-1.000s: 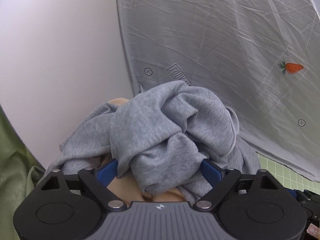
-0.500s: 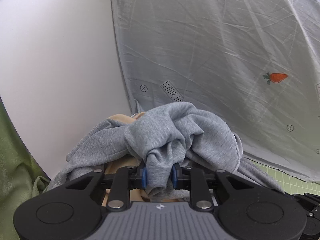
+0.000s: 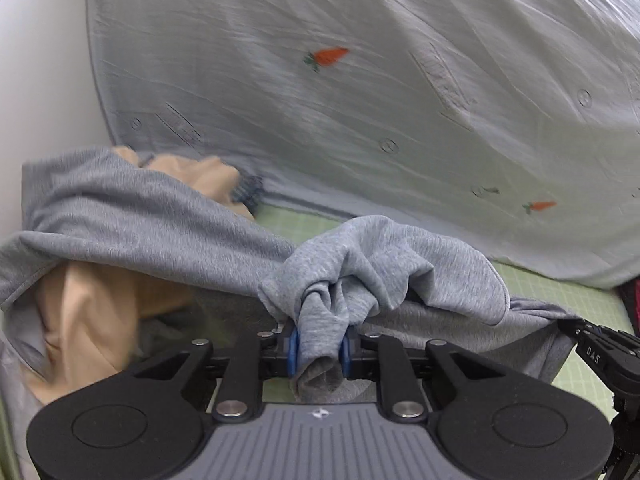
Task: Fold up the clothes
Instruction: 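Pull the grey sweatpants out of the heap onto the mat with both grippers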
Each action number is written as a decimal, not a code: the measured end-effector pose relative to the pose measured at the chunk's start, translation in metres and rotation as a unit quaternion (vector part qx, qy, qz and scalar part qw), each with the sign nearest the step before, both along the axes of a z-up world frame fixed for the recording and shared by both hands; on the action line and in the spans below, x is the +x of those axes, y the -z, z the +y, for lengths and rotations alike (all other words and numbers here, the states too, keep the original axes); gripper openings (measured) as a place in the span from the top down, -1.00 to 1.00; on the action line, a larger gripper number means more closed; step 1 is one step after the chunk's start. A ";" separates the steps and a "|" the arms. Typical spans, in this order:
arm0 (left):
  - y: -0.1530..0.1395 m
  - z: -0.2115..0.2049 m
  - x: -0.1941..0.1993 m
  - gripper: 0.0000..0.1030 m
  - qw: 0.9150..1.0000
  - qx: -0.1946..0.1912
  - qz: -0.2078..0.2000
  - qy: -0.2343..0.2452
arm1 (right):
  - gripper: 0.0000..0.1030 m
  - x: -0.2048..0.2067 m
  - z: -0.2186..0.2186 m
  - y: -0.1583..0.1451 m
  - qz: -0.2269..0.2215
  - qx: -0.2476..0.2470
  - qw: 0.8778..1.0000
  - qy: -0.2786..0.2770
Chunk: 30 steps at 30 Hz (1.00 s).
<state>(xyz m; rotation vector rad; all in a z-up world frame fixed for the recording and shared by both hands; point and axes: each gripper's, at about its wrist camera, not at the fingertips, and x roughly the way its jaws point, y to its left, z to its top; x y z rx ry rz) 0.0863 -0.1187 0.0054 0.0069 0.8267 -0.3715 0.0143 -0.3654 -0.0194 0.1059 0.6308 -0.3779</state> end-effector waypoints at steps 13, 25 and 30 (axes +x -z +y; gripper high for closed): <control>0.045 -0.080 -0.098 -0.14 0.995 0.012 0.093 0.016 | 0.51 -0.126 -0.155 0.050 0.095 0.033 0.986 0.131; 0.046 -0.001 -0.057 -0.40 0.994 0.049 0.098 -0.029 | -0.46 -0.119 -0.054 0.068 0.071 0.096 0.983 0.142; 0.047 0.034 -0.042 -0.42 0.993 0.070 0.088 -0.022 | -0.61 -0.094 -0.006 0.095 0.107 0.120 0.978 0.131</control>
